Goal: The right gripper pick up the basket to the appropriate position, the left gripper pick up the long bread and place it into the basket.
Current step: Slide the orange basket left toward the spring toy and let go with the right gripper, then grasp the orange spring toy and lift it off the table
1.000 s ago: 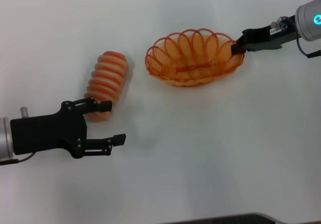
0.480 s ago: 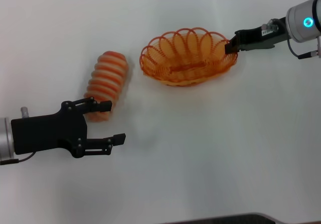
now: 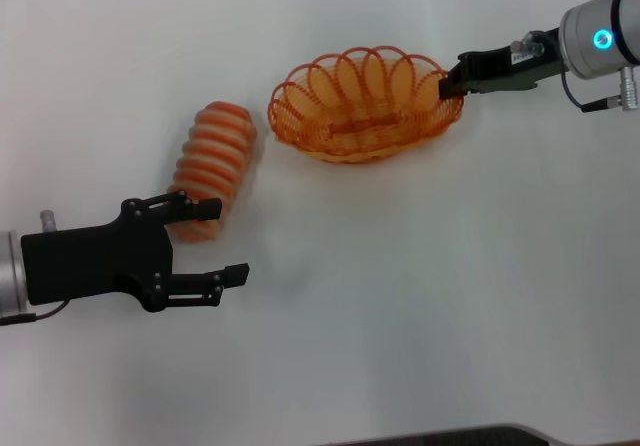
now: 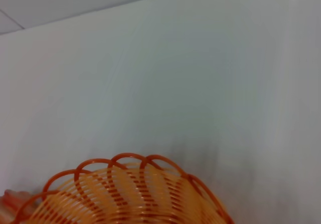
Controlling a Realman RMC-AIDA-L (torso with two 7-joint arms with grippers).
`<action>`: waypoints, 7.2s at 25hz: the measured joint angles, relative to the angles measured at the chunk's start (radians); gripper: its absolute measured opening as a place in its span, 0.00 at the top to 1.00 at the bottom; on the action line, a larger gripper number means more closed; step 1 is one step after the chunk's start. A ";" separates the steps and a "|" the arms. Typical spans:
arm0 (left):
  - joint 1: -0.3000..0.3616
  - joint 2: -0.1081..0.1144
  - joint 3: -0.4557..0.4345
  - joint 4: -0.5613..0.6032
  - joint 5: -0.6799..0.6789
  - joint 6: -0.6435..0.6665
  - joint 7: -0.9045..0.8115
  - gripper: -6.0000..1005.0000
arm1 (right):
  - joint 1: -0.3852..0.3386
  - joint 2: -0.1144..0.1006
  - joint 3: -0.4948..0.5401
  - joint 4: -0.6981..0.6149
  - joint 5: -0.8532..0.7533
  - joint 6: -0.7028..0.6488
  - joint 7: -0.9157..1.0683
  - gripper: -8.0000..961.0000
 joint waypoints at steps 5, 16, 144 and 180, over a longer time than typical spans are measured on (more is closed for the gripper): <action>-0.002 0.000 0.000 0.000 0.000 -0.003 0.000 0.13 | 0.001 0.003 0.000 0.000 0.005 0.006 0.001 0.87; -0.010 -0.001 0.000 0.000 0.000 -0.006 0.001 0.13 | 0.001 0.003 0.002 0.006 0.013 0.022 0.005 0.86; -0.030 -0.016 -0.157 -0.090 0.005 -0.049 -0.234 0.14 | -0.465 -0.016 0.302 0.109 0.439 -0.482 -1.566 0.25; -0.180 0.000 0.138 0.547 0.402 -0.128 -1.333 0.15 | -0.413 -0.018 0.428 0.113 0.444 -0.492 -1.557 0.25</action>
